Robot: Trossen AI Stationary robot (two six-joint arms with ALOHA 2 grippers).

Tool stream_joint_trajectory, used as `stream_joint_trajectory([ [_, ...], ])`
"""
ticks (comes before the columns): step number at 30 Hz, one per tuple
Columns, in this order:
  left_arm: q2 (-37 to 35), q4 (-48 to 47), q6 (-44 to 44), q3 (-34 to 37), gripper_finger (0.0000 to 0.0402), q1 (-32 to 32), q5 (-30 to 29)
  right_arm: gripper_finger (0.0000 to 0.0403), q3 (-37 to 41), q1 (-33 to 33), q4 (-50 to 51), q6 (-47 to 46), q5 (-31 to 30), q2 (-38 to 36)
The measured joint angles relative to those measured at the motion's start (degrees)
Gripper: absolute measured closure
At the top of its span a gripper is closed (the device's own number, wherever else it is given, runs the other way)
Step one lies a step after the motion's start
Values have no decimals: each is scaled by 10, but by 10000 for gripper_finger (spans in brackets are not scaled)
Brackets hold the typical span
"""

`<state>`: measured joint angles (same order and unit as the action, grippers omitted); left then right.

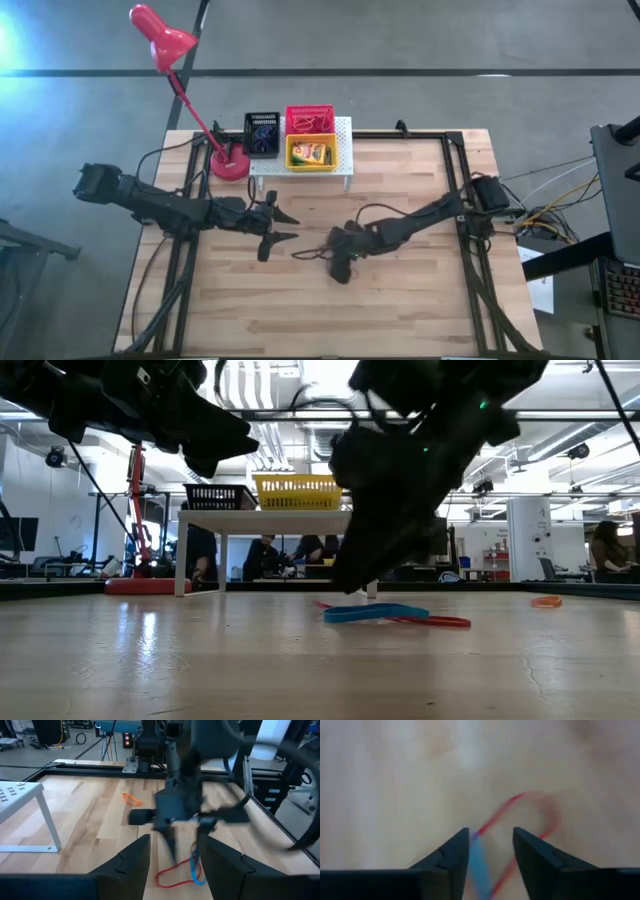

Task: Pick & Place Office Desk Supplies
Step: Put the red rubber band into the red bin on the shelf

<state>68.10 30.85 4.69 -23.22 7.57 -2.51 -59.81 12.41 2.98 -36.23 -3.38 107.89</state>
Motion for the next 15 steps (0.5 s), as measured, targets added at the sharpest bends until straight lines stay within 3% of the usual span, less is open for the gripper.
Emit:
stream_joint_trajectory([
  [2, 0, 0, 1, 0, 229, 0, 0, 241, -14, -1, 2, -11, -69, 23],
  [5, 0, 0, 8, 0, 229, 0, 0, 227, -33, -3, 3, -38, -124, 53],
  [11, 0, -2, 16, 0, 229, 0, -1, 229, -91, -4, 41, -33, -144, 103],
  [15, 0, -4, 20, 0, 229, 0, -9, 267, -138, 4, 115, -11, -151, 118],
])
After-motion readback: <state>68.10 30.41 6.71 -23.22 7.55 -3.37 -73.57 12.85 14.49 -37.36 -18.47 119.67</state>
